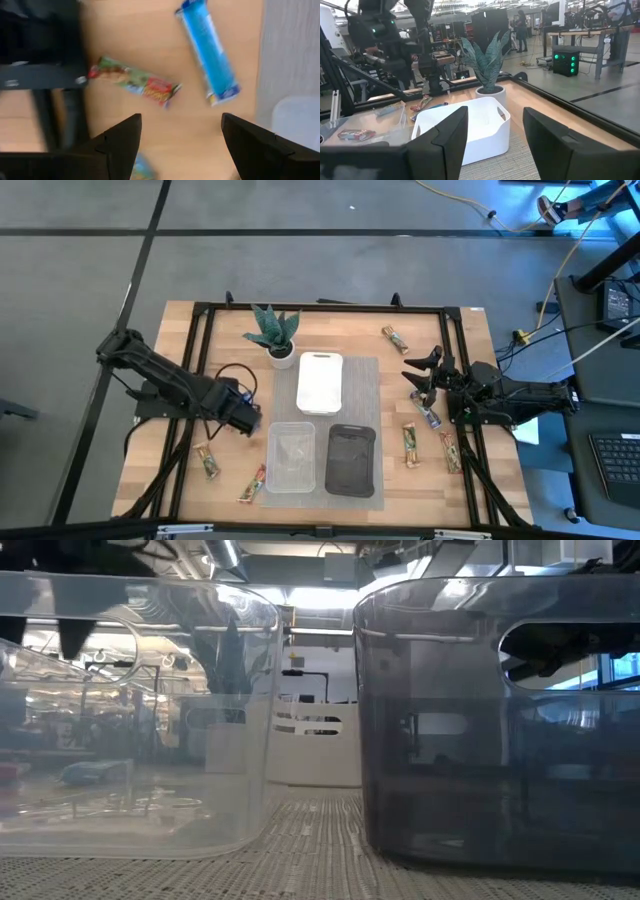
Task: Pick and place Granola Bars by type
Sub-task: Put the left blue granola bar into the white bin
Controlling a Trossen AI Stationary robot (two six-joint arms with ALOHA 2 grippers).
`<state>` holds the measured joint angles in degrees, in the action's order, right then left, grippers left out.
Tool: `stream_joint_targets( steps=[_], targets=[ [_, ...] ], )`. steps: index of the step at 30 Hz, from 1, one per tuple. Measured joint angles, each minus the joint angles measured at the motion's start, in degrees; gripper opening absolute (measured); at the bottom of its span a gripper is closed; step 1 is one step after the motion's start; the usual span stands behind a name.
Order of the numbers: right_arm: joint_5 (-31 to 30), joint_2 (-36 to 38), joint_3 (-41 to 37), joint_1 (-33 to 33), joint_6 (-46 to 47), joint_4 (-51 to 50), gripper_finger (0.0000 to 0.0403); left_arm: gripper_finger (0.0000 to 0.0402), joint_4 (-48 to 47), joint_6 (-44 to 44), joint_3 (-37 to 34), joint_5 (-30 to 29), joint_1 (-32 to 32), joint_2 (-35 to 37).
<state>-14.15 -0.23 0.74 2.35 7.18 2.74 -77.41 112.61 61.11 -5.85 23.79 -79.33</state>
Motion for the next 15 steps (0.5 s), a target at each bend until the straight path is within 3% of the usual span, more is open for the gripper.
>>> stream_joint_targets(
  steps=[10, 15],
  targets=[
    [0.0, 0.0, 0.0, 0.0, 0.0, 0.0, 0.0193, 0.0267, 19.0, 13.5, -14.3, -8.6, -2.6, -0.1],
    [0.0, 0.0, 0.0, 0.0, -0.1, 0.0, 0.0193, 0.0267, 31.1, 12.4, -19.7, -12.6, -4.1, -0.1]
  ],
)
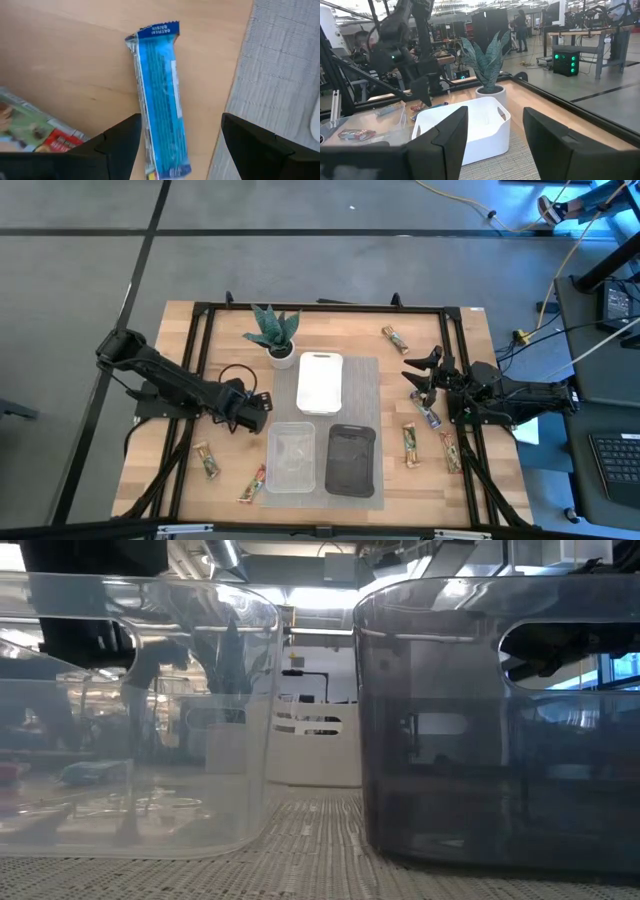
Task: Pick and place Granola Bars by type
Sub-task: Put the left blue granola bar into the white bin
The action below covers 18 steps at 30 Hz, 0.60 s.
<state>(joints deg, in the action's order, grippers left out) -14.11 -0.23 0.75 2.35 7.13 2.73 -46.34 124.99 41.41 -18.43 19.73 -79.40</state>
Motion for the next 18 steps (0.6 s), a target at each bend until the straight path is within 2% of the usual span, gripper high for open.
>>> stream_joint_targets(
  steps=[18],
  targets=[
    [0.0, 0.0, 0.0, 0.0, -0.1, 0.0, 0.0193, 0.0265, 1.4, -3.7, -1.9, 5.6, -4.9, -7.8]
  ],
)
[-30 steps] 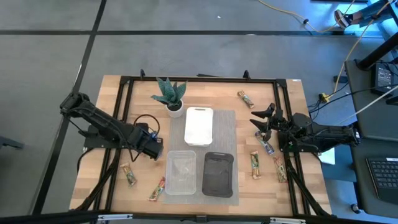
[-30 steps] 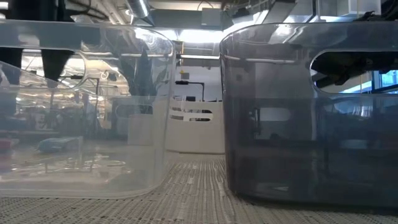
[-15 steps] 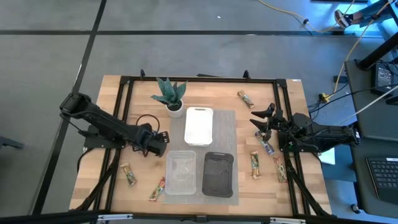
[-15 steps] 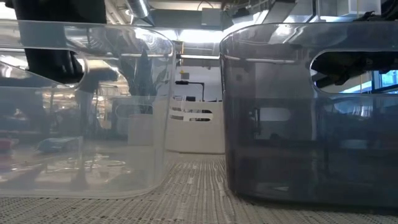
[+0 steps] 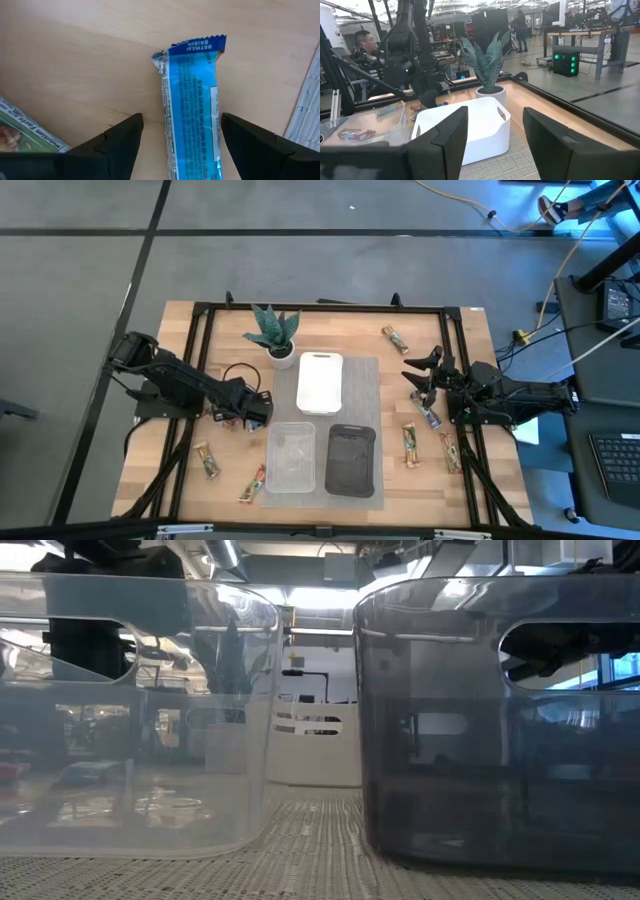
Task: Pick and place Granola Bars by type
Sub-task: Put the left blue granola bar into the white bin
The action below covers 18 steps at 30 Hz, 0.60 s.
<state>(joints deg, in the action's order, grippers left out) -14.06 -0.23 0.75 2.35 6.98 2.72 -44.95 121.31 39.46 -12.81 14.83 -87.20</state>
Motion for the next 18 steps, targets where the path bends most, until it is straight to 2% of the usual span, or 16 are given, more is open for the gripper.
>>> stream_joint_targets(
  steps=[18],
  targets=[
    [0.2, 0.0, 0.0, 0.0, 0.0, 0.0, 0.0193, 0.016, -0.4, -0.6, -0.2, 0.5, 0.0, 0.9]
  ],
)
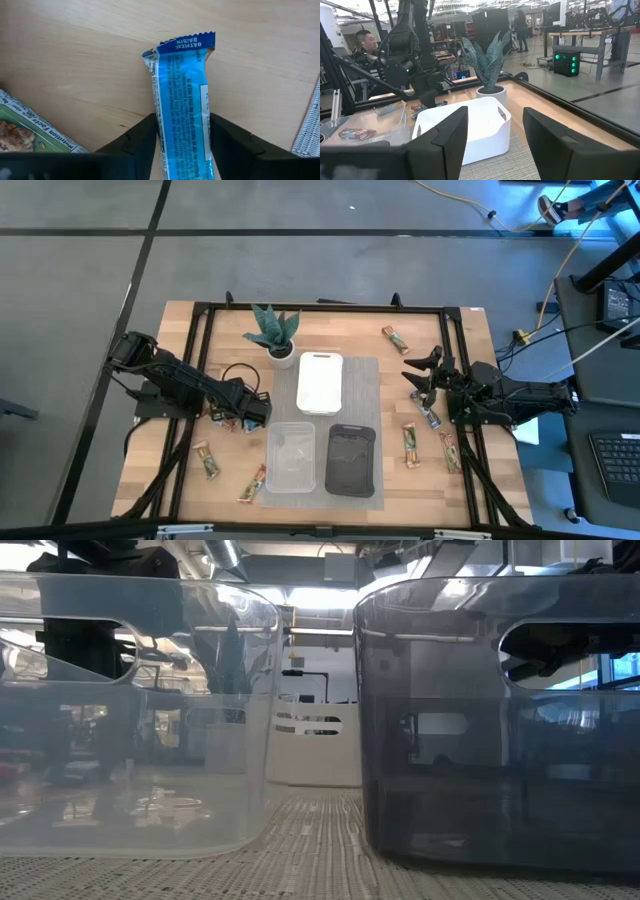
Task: Pick and place Granola Bars by type
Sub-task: Put the left blue granola bar into the white bin
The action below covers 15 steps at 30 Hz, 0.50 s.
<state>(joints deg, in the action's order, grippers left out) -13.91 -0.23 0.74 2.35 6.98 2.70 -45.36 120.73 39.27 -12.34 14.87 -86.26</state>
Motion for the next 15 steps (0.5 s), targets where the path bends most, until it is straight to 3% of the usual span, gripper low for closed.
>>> stream_joint_targets(
  steps=[15],
  targets=[
    [0.0, 0.0, 0.0, 0.0, 0.0, 0.0, 0.0193, 0.0147, -0.4, -1.4, -0.2, -0.3, 0.0, 1.1]
  ],
)
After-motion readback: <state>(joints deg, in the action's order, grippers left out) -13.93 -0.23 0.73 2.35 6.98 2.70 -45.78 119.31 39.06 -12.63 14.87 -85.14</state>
